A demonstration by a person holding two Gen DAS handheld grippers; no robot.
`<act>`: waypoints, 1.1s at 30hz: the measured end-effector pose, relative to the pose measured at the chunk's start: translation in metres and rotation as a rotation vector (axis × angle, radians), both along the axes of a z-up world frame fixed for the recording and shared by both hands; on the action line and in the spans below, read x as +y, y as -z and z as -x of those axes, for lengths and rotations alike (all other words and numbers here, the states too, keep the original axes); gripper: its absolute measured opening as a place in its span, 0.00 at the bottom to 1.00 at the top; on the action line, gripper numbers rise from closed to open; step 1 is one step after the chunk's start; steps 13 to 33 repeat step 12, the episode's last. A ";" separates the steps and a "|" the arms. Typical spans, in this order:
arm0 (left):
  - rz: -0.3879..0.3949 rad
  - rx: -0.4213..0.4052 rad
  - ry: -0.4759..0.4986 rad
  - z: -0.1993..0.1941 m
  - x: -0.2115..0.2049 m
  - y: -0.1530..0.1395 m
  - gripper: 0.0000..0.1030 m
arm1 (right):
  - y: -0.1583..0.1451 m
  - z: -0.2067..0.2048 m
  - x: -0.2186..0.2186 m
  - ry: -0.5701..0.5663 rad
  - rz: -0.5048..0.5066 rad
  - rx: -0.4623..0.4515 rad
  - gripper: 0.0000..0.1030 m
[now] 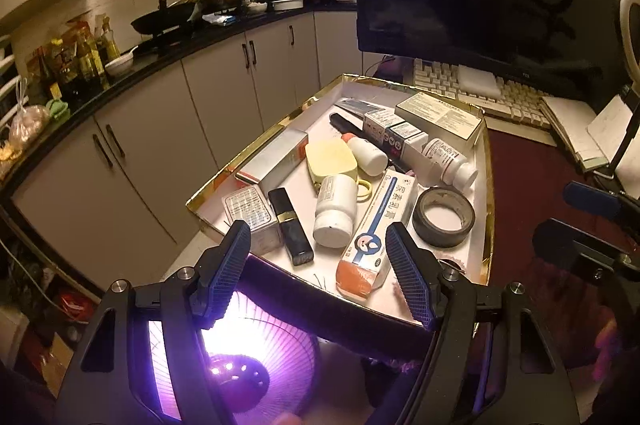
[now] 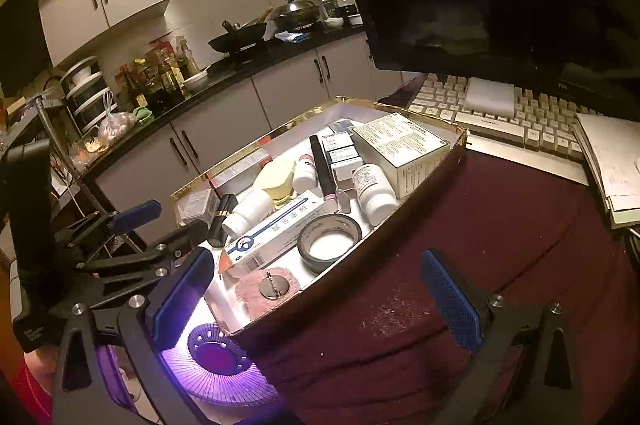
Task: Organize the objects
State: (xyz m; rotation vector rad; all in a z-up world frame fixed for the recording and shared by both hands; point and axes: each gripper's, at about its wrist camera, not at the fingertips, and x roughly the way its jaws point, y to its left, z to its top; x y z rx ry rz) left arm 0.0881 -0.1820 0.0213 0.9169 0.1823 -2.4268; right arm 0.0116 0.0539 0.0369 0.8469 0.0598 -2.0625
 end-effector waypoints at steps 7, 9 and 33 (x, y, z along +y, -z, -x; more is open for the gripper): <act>-0.023 -0.003 0.003 0.002 -0.001 0.000 0.69 | 0.001 0.000 0.002 0.005 -0.003 -0.005 1.00; -0.031 -0.008 0.008 0.003 -0.001 0.002 0.69 | 0.002 0.000 0.000 0.000 -0.008 -0.008 1.00; -0.040 -0.020 0.019 0.004 -0.001 0.004 0.69 | 0.004 -0.001 -0.003 -0.009 -0.015 -0.008 1.00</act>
